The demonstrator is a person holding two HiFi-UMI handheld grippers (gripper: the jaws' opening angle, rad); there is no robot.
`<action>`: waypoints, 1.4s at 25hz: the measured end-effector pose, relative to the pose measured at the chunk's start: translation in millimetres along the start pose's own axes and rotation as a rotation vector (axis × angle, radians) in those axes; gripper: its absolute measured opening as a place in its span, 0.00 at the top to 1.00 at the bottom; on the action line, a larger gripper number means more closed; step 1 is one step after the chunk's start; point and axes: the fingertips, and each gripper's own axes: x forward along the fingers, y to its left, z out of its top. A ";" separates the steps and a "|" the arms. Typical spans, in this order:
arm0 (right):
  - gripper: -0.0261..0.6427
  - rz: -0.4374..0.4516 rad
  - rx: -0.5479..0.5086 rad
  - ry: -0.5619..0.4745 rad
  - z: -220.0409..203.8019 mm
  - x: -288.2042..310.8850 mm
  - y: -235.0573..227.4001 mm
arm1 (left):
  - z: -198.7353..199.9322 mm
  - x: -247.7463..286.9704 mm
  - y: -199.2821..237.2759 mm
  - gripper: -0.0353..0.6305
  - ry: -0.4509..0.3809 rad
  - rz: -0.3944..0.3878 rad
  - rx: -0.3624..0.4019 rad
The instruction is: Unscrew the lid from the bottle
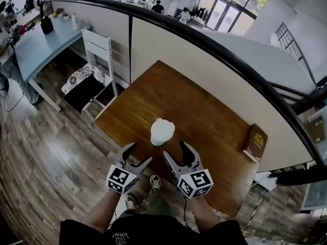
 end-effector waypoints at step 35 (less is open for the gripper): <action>0.50 0.565 -0.288 0.012 6.6 71.0 -12.6 | -11.1 111.5 6.8 0.40 -0.024 -0.193 0.117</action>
